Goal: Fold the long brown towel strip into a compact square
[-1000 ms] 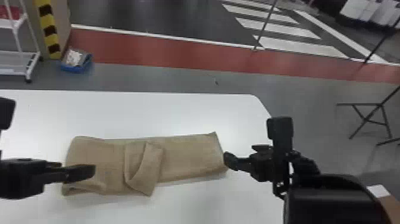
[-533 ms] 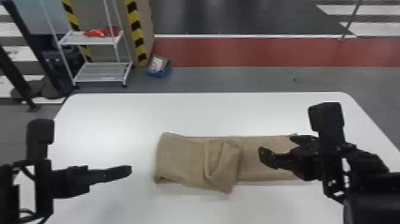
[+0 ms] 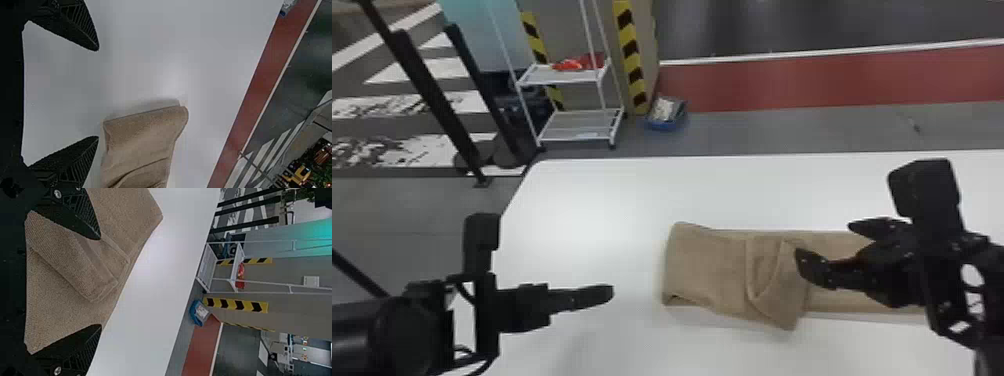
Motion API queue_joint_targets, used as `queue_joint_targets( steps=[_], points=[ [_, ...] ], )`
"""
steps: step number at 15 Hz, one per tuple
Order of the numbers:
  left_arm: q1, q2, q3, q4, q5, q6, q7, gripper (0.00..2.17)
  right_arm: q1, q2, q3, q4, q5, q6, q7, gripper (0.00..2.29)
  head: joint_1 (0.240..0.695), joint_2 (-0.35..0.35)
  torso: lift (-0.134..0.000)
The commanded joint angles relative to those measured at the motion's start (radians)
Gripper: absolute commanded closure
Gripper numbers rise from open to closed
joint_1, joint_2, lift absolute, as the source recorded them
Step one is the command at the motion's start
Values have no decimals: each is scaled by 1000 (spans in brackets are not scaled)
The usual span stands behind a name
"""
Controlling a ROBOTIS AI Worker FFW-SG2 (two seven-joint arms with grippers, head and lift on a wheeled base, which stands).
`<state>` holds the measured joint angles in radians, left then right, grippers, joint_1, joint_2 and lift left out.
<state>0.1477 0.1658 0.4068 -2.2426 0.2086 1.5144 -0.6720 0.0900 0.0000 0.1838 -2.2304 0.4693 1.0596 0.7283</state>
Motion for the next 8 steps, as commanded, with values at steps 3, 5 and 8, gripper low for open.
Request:
queue_joint_targets(
  steps=[3, 5, 8],
  points=[
    [10, 3, 0, 15, 2, -27, -6, 83, -1, 1, 88, 80, 12, -17, -17, 93, 695, 237, -128],
    [16, 3, 3, 14, 2, -27, -9, 83, -9, 1, 112, 126, 31, -36, -26, 97, 695, 256, -128],
    [24, 3, 13, 17, 2, -27, -9, 83, -24, 1, 131, 170, 43, -36, -43, 97, 695, 284, -128]
  ],
)
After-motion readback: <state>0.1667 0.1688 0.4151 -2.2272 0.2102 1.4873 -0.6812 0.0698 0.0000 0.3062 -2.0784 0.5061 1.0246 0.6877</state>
